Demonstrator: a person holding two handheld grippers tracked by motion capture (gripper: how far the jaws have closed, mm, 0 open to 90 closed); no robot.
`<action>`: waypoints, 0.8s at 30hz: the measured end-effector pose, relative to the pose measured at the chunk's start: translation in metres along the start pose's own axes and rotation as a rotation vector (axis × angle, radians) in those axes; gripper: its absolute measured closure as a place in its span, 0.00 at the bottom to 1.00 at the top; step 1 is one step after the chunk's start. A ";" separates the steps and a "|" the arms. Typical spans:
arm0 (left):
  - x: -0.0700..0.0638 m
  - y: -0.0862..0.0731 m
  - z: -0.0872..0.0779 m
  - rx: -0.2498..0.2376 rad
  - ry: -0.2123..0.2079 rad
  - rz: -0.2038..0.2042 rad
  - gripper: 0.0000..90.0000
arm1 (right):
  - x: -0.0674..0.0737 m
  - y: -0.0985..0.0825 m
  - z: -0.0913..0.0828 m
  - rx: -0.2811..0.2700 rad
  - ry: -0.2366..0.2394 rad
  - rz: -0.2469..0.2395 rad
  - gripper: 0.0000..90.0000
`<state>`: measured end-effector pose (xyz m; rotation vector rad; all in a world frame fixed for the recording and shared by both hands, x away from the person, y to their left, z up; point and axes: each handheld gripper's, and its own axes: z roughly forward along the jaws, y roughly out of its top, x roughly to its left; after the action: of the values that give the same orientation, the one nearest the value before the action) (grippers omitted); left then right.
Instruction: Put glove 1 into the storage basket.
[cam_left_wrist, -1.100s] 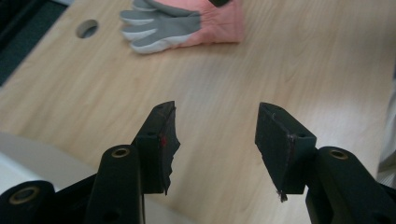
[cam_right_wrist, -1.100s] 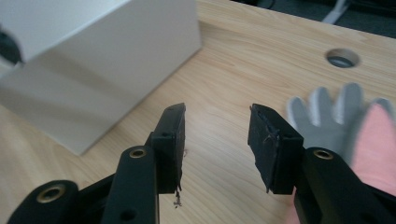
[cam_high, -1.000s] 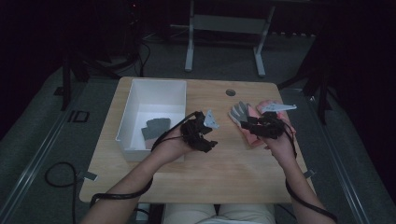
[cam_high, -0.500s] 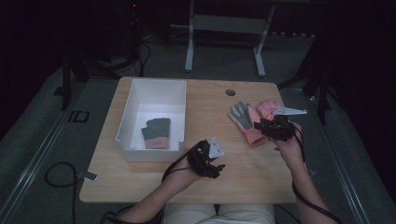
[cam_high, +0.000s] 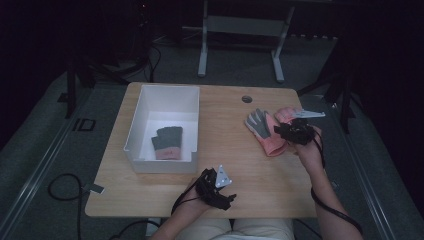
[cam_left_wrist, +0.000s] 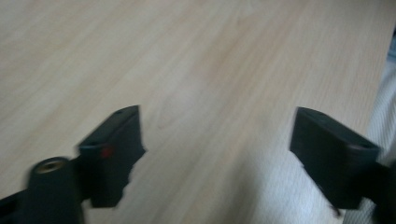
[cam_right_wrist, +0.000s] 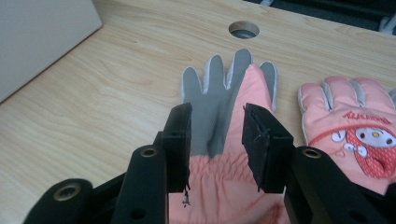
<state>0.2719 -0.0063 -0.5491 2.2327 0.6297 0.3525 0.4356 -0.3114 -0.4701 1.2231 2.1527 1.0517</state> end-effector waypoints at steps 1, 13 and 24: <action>0.000 -0.001 0.001 0.003 -0.011 0.000 0.14 | -0.001 0.002 0.003 0.003 0.001 -0.004 0.69; -0.004 -0.023 -0.007 -0.129 0.064 -0.039 0.01 | -0.004 0.016 0.060 0.119 0.047 -0.101 0.73; -0.007 -0.025 -0.007 -0.137 0.091 -0.013 0.01 | 0.000 -0.007 0.089 0.203 0.018 -0.110 0.74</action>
<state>0.2550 0.0086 -0.5639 2.0904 0.6472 0.4785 0.4934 -0.2783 -0.5299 1.1697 2.3587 0.8175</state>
